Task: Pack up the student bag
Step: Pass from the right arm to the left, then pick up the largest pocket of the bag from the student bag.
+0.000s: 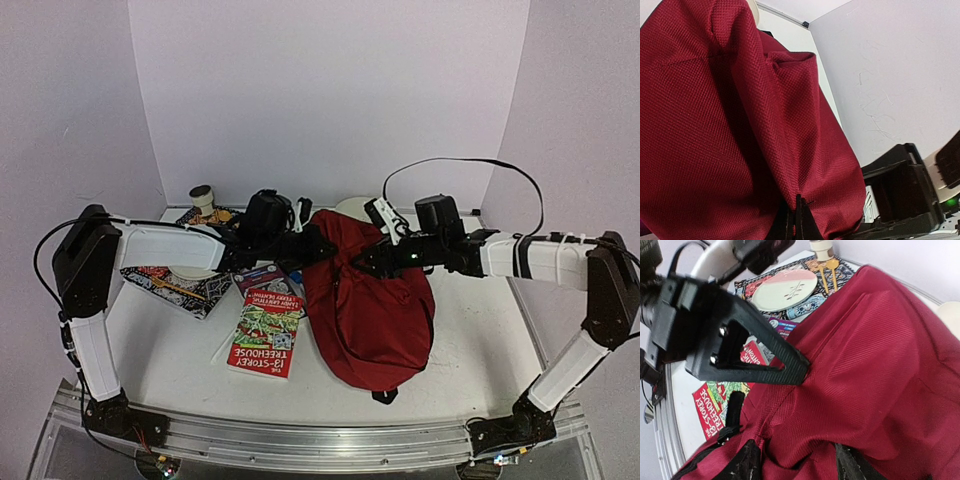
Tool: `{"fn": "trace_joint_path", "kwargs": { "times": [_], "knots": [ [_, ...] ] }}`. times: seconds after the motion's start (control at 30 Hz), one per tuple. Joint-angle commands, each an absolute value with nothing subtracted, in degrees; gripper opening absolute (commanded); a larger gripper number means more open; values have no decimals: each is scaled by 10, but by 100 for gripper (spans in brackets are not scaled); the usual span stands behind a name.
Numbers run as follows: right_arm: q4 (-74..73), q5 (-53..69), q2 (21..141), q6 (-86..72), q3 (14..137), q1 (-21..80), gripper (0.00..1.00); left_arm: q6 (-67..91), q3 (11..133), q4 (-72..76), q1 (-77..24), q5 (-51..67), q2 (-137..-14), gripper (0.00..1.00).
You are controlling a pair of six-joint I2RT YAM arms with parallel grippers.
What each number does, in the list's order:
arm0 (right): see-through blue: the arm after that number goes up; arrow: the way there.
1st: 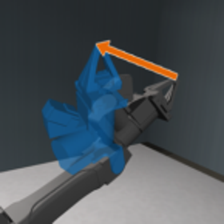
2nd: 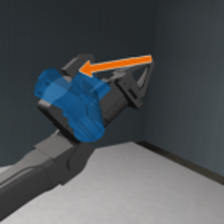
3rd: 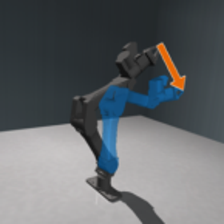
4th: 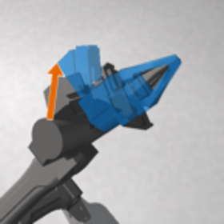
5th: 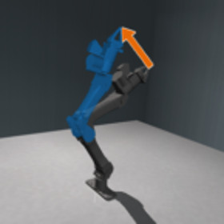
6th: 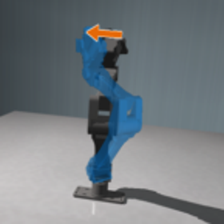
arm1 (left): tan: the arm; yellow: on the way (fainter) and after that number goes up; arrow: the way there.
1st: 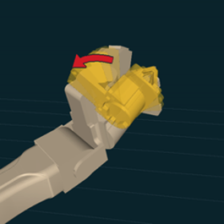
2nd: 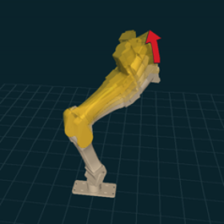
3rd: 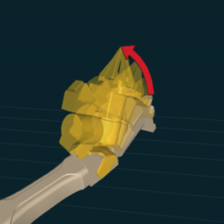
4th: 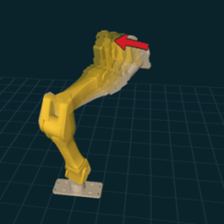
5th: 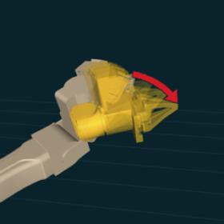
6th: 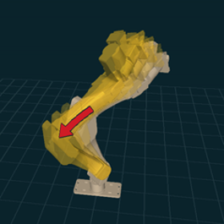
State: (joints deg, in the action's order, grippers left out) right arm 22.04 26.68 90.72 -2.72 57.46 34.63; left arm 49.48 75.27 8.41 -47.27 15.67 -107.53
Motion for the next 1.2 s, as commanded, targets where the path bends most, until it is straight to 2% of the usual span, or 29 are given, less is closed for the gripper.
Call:
{"fn": "trace_joint_path", "kwargs": {
  "times": [0.0, 0.2, 0.3, 0.43, 0.67, 1.07, 1.17],
  "knots": [
    [204, 215, 831, -108, 582, 361, 52, 509, 746, 128, -478, 132, -1037, 0],
    [177, 178, 770, -201, 564, 386, 56, 522, 738, 131, -478, 112, -1031, 0],
    [167, 192, 782, -235, 578, 402, 56, 527, 736, 132, -478, 106, -1030, 0],
    [125, 192, 834, -269, 620, 422, 49, 532, 735, 134, -479, 102, -1031, 0],
    [99, 181, 899, -309, 670, 454, 44, 536, 733, 136, -479, 100, -1030, 0],
    [86, 160, 949, -318, 699, 459, 34, 535, 733, 139, -484, 101, -1027, 0],
    [85, 163, 958, -320, 706, 459, 27, 534, 733, 140, -485, 101, -1026, 0]
  ]
}}
